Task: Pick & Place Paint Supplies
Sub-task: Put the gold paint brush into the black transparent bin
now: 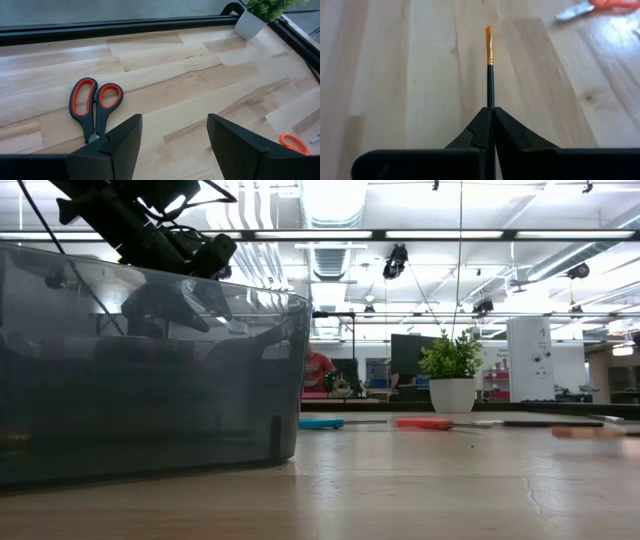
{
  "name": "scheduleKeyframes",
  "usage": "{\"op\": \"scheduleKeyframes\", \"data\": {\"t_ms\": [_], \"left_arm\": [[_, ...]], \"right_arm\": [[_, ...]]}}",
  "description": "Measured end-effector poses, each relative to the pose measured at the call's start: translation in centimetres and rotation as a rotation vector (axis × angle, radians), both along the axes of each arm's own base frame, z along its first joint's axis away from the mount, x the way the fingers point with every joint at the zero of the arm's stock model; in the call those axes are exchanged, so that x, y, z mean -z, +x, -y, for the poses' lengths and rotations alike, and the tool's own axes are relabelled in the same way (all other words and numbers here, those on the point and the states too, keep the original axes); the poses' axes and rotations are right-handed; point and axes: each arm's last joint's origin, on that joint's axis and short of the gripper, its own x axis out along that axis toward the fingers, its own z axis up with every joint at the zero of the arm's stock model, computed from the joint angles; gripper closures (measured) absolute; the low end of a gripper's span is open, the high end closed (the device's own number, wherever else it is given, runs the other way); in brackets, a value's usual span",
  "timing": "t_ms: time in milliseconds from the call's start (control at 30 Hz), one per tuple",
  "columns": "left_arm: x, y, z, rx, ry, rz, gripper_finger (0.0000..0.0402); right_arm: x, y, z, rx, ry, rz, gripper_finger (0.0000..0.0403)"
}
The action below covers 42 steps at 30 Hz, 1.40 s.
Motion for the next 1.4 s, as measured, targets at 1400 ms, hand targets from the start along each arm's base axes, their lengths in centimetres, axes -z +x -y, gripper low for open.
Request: {"op": "scheduleKeyframes", "data": {"t_ms": [1400], "left_arm": [[0.0, 0.0, 0.0, 0.0, 0.0, 0.001, 0.0169]], "right_arm": [[-11.0, 11.4, 6.5, -0.476, -0.185, 0.512, 0.0392]]}}
